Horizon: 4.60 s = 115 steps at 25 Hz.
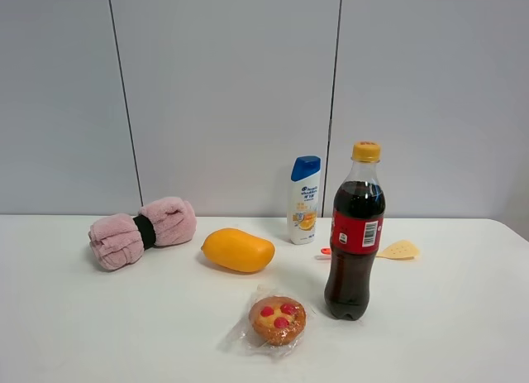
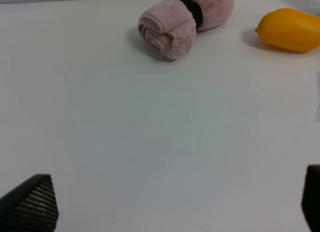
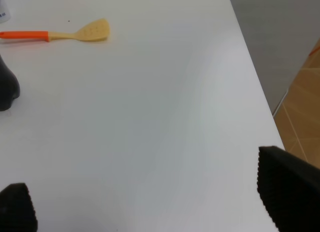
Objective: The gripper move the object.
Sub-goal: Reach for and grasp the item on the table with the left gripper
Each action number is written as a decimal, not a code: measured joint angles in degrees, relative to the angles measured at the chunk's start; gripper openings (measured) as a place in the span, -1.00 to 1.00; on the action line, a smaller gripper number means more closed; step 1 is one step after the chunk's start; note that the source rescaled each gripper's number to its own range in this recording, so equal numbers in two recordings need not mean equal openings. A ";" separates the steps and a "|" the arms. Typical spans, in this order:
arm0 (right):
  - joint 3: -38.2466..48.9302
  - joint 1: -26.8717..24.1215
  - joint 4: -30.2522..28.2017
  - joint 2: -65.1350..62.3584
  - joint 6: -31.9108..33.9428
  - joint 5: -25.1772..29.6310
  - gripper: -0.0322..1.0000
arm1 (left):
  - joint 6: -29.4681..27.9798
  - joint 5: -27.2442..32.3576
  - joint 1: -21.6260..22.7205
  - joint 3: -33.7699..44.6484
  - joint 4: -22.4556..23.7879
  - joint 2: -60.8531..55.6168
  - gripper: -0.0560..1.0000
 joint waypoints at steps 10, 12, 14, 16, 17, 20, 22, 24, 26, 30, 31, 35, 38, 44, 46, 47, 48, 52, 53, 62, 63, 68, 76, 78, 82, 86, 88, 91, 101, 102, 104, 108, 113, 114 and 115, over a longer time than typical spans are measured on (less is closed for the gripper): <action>0.00 0.00 0.00 0.00 0.00 0.00 1.00 | 0.56 0.00 0.00 -1.01 -3.05 2.80 1.00; 0.00 0.00 0.00 0.00 0.00 0.00 1.00 | 2.19 -0.30 0.00 -3.53 -3.78 5.10 1.00; 0.00 0.00 0.00 0.00 0.00 0.00 1.00 | 4.36 -0.55 0.00 -6.49 -3.94 7.82 1.00; 0.00 0.00 0.00 0.00 0.00 0.00 1.00 | 6.31 -0.55 0.00 -9.83 -4.00 11.20 1.00; 0.00 0.00 0.00 0.00 0.00 0.00 1.00 | 7.01 -0.55 0.00 -11.17 -4.02 13.03 1.00; 0.00 0.00 0.00 0.00 0.00 0.00 1.00 | 7.94 -0.55 0.00 -15.01 -4.08 18.33 1.00; 0.00 0.00 0.00 0.00 0.00 0.00 1.00 | 8.34 -0.76 0.00 -16.94 -4.12 21.79 1.00; 0.00 0.00 0.00 0.00 0.00 0.00 1.00 | 9.16 -1.05 0.00 -18.27 -4.19 25.60 1.00; 0.00 0.00 0.00 0.00 0.00 0.00 1.00 | 10.48 -1.26 0.00 -19.28 -4.51 29.01 1.00; 0.00 0.00 0.00 0.00 0.00 0.00 1.00 | 13.32 -3.71 0.00 -20.11 -5.44 35.14 1.00; 0.00 0.00 0.00 0.00 0.00 0.00 1.00 | 14.11 -4.53 0.00 -20.11 -5.44 36.54 1.00; 0.00 0.00 0.00 0.00 0.00 0.00 1.00 | 17.16 -9.10 0.00 -20.11 -6.97 41.93 1.00; 0.00 0.00 0.00 0.00 0.00 0.00 1.00 | 18.55 -12.11 0.00 -20.11 -9.73 45.54 1.00; 0.00 0.00 0.00 0.00 0.00 0.00 1.00 | 22.65 -16.99 0.00 -20.11 -11.83 51.29 1.00; 0.00 0.00 0.00 0.00 0.00 0.00 1.00 | 22.93 -18.83 0.00 -20.11 -13.28 52.98 1.00; 0.00 0.00 0.00 0.00 0.00 0.00 1.00 | 23.09 -19.80 0.00 -20.11 -14.14 53.60 1.00; 0.00 0.00 0.00 0.00 0.00 0.00 1.00 | 23.39 -20.60 0.00 -20.11 -14.84 54.38 1.00; 0.00 0.00 0.00 0.00 0.00 0.00 1.00 | 24.88 -24.27 0.00 -20.11 -18.19 57.49 1.00; 0.00 0.00 0.00 0.00 0.00 0.00 1.00 | 25.16 -25.19 0.00 -20.11 -18.94 58.39 1.00; 0.00 0.00 0.00 0.00 0.00 0.00 1.00 | 25.51 -30.94 -2.24 -20.11 -20.21 64.68 1.00; 0.00 0.00 0.00 0.00 0.00 0.00 1.00 | 25.51 -31.87 -3.40 -20.11 -20.21 65.17 1.00; 0.00 0.00 0.00 0.00 0.00 0.00 1.00 | 25.65 -34.61 -9.07 -23.67 -20.21 69.52 1.00; 0.00 0.00 0.00 0.00 0.00 0.00 1.00 | 25.72 -33.79 -15.35 -37.50 -19.76 80.47 1.00; 0.00 0.00 0.00 0.00 0.00 0.00 1.00 | 25.72 -33.79 -16.73 -40.56 -18.54 83.22 1.00; 0.00 0.00 0.00 0.00 0.00 0.00 1.00 | 25.72 -34.72 -18.99 -43.76 -14.89 87.01 1.00; 0.00 0.00 0.00 0.00 0.00 0.00 1.00 | 25.78 -37.15 -21.04 -44.03 -11.37 89.33 1.00; 0.00 0.00 0.00 0.00 0.00 0.00 1.00 | 25.78 -38.82 -22.24 -44.03 -9.48 90.35 1.00; 0.00 0.00 0.00 0.00 0.00 0.00 1.00 | 25.78 -42.28 -24.12 -44.03 -6.90 92.01 1.00; 0.00 0.00 0.00 0.00 0.00 0.00 1.00 | 25.50 -50.20 -28.84 -44.03 -5.44 99.43 1.00; 0.00 0.00 0.00 0.00 0.00 0.00 1.00 | 24.83 -51.10 -29.15 -44.03 -5.44 99.99 1.00; 0.00 0.00 0.00 0.00 0.00 0.00 1.00 | 22.04 -53.45 -29.69 -44.03 -5.44 100.89 1.00; 0.00 0.00 0.00 0.00 0.00 0.00 1.00 | 14.73 -56.71 -29.78 -44.03 -5.16 102.36 1.00; 0.00 0.00 0.00 0.00 0.00 0.00 1.00 | 9.52 -58.60 -30.83 -44.03 -0.82 103.70 1.00; 0.00 0.00 0.00 0.00 0.00 0.00 1.00 | 8.87 -59.12 -31.20 -44.03 0.34 103.92 1.00; 0.00 0.00 0.00 0.00 0.00 0.00 1.00 | 8.09 -59.59 -31.45 -44.03 1.28 104.06 1.00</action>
